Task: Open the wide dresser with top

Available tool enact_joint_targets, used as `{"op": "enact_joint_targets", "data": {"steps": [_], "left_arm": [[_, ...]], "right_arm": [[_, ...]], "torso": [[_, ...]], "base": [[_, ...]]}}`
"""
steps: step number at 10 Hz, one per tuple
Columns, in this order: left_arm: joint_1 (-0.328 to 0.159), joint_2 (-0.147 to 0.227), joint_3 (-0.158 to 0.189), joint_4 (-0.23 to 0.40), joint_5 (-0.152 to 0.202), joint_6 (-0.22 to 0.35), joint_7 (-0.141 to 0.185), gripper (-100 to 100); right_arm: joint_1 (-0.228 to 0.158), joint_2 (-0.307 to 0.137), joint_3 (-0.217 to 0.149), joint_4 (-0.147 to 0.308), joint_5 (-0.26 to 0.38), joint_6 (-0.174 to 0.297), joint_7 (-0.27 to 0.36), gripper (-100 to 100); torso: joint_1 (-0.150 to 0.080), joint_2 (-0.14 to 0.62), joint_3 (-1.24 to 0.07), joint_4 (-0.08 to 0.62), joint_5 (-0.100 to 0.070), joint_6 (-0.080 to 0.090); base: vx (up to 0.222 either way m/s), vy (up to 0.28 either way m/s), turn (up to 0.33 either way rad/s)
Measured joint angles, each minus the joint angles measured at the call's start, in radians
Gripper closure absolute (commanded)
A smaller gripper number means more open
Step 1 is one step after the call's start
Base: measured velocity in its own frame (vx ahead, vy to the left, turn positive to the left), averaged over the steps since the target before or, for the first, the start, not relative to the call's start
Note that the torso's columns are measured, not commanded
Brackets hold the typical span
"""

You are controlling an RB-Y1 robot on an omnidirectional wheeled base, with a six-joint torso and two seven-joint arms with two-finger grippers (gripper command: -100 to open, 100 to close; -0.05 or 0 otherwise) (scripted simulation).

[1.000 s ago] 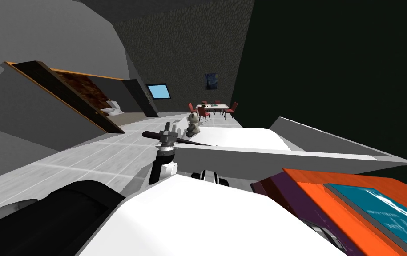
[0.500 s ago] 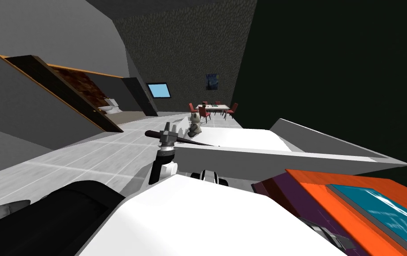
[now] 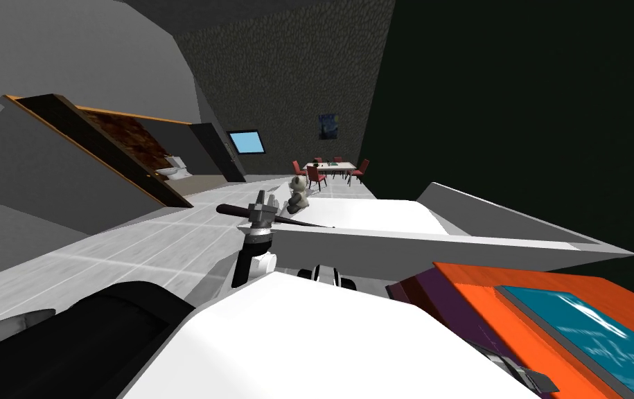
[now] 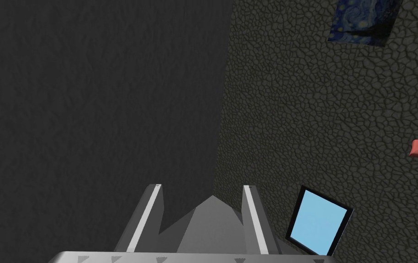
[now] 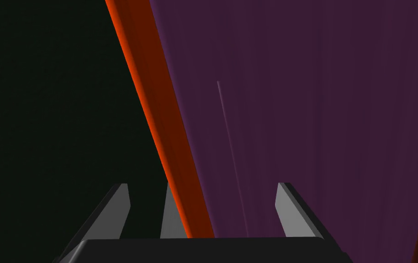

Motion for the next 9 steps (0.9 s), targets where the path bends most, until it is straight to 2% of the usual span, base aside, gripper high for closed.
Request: {"op": "enact_joint_targets", "data": {"steps": [1,2,4,5,8,9], "left_arm": [[0.000,0.000,0.000,0.000,0.000,0.000,0.000,0],[0.000,0.000,0.000,0.000,0.000,0.000,0.000,0],[0.000,0.000,0.000,0.000,0.000,0.000,0.000,0],[0.000,0.000,0.000,0.000,0.000,0.000,0.000,0],[0.000,0.000,0.000,0.000,0.000,0.000,0.000,0],[0.000,0.000,0.000,0.000,0.000,0.000,0.000,0]], "right_arm": [[0.000,-0.001,0.000,0.001,0.000,-0.002,-0.001,100],[0.000,0.000,0.000,0.001,-0.001,-0.003,-0.001,100],[0.003,-0.008,-0.014,0.041,-0.031,-0.012,-0.018,100],[0.026,-0.014,-0.026,0.016,-0.057,-0.010,-0.009,100],[0.023,-0.001,-0.040,0.062,-0.099,-0.022,-0.029,100],[0.045,-0.009,-0.052,0.034,-0.124,-0.013,-0.019,100]], "torso": [[0.001,-0.001,0.000,0.000,-0.001,0.000],[0.003,-0.001,-0.001,0.000,0.001,0.000],[0.006,0.001,0.001,0.001,0.000,-0.003],[0.009,0.001,0.000,0.002,0.004,-0.003],[0.014,-0.001,-0.005,0.001,0.015,-0.001],[0.016,0.000,-0.005,0.001,0.015,0.000]], "base": [[-0.001,-0.011,0.003],[-0.039,0.031,0.246],[-0.079,0.101,0.331],[-0.073,0.108,0.169],[-0.072,0.098,0.304],[-0.048,0.088,0.094]]}}
